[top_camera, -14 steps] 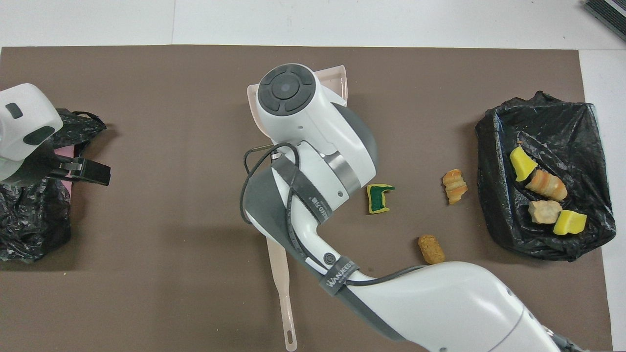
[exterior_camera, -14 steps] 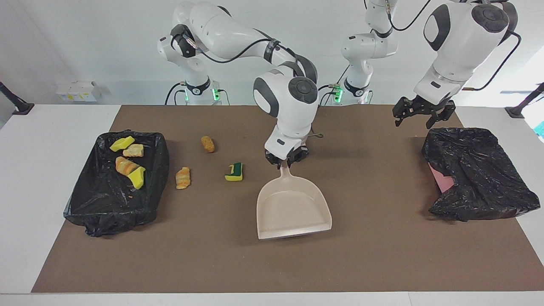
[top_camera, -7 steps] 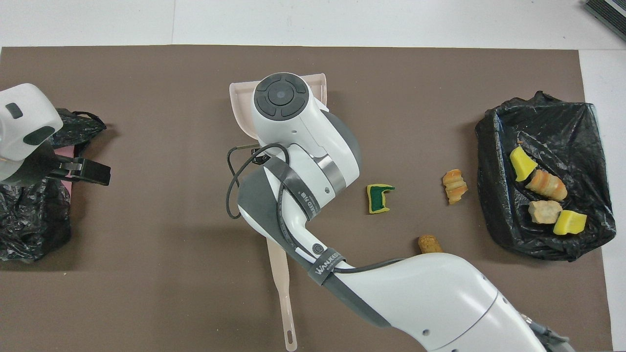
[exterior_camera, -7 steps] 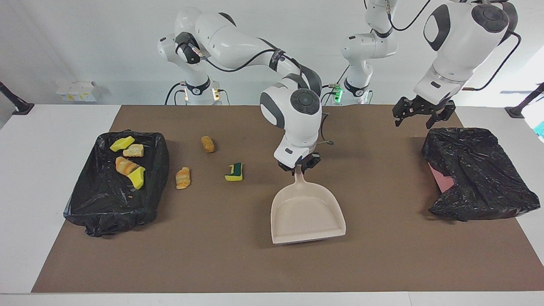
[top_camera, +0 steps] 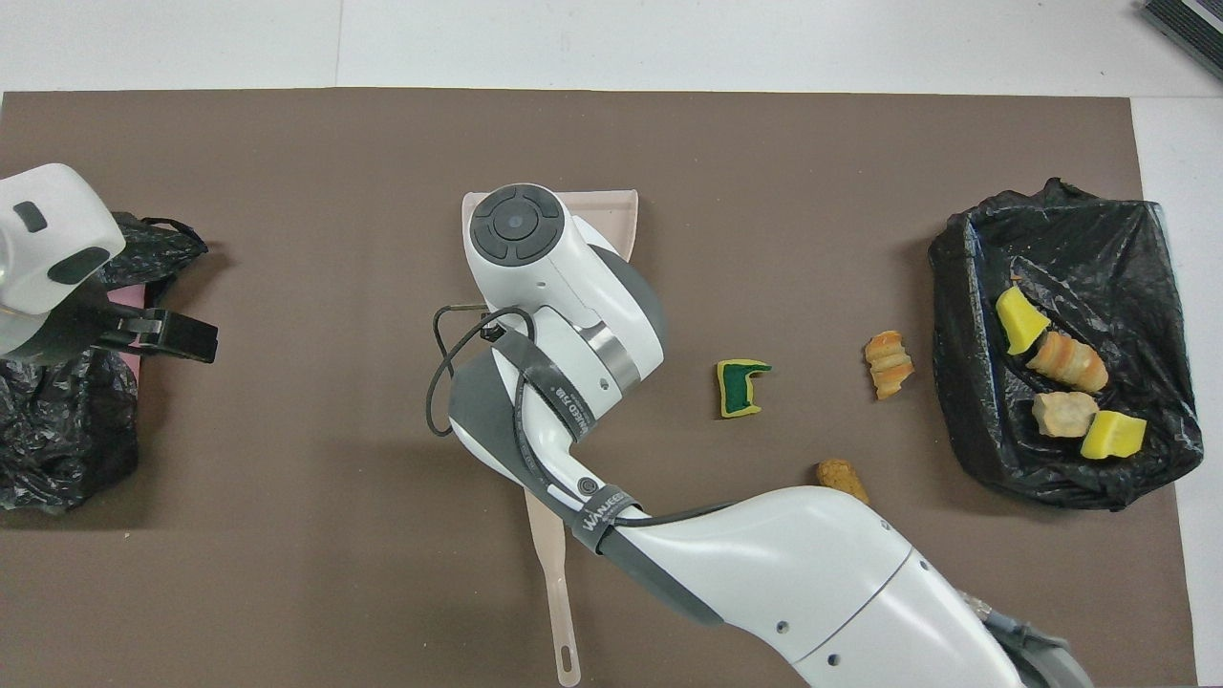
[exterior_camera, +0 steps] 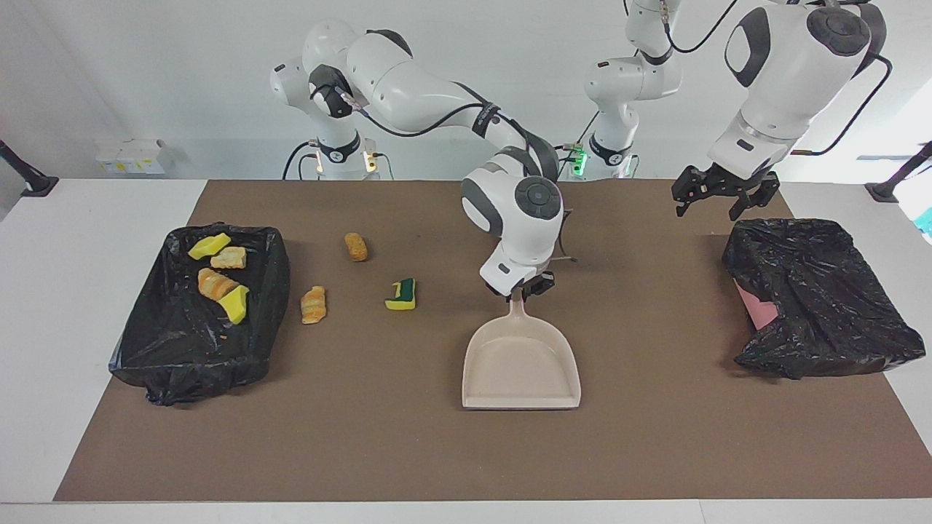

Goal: Sweep and dump trash in bin
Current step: 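Bring the empty dustpan back and lower it near the green sponge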

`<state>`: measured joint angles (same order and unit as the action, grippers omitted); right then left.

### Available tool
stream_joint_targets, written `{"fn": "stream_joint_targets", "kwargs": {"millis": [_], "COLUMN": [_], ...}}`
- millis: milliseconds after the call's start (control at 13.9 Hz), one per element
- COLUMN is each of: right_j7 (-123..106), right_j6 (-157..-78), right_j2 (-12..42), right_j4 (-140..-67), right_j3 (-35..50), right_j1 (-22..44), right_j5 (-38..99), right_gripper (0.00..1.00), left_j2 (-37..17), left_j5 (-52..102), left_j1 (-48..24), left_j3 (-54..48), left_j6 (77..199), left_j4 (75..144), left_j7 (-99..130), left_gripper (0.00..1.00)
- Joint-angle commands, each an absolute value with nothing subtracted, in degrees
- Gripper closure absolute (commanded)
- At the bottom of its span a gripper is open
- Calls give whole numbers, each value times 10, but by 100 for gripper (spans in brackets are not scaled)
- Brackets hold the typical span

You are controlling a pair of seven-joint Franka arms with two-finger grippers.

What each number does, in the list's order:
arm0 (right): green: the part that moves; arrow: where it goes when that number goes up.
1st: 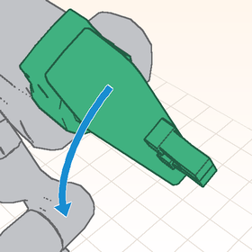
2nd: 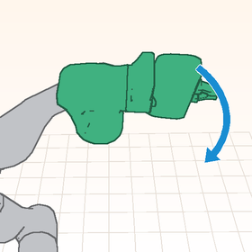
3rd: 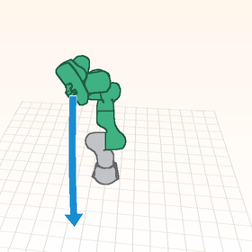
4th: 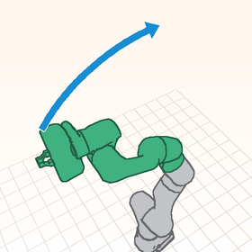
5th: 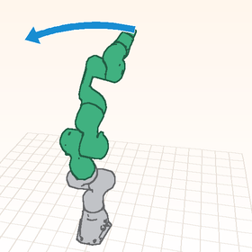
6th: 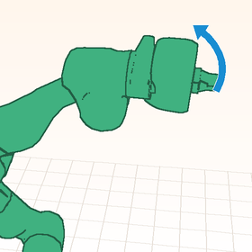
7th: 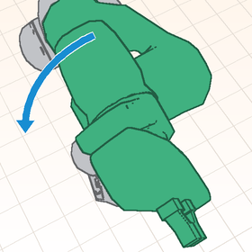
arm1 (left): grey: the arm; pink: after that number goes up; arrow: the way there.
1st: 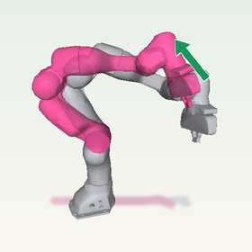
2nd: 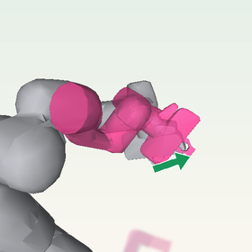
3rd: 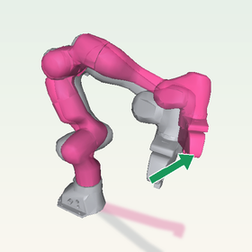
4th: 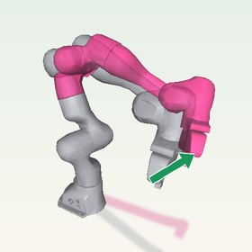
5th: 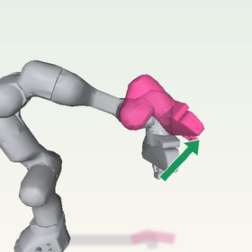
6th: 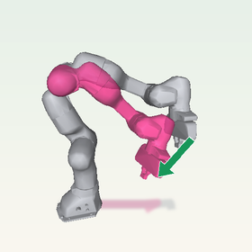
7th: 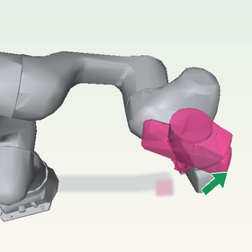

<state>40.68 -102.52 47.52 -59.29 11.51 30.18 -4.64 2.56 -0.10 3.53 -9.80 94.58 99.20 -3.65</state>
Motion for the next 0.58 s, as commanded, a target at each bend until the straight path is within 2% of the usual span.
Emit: {"fn": "stream_joint_targets", "kwargs": {"millis": [0,72,216,288,432,504], "right_j7": [385,385,386,386,392,393], "right_j6": [-1040,-1038,-1034,-1034,-1031,-1021], "right_j2": [468,468,466,461,447,421], "right_j4": [-608,-608,-608,-608,-608,-623], "right_j3": [118,120,120,120,123,124], "right_j1": [294,294,297,296,295,298], "right_j5": [-30,-32,-32,-29,-23,-8], "right_gripper": [90,82,49,36,27,17], "left_j2": [21,20,20,19,23,22], "left_j5": [-10,-10,-9,-8,-4,-3], "left_j1": [40,40,40,39,39,39], "left_j3": [-100,-100,-100,-100,-101,-100], "left_j6": [940,941,947,958,966,970], "left_j4": [980,980,981,982,991,992], "left_j7": [-40,-40,-48,-45,-48,-47], "left_gripper": [0,0,0,0,0,0]}}
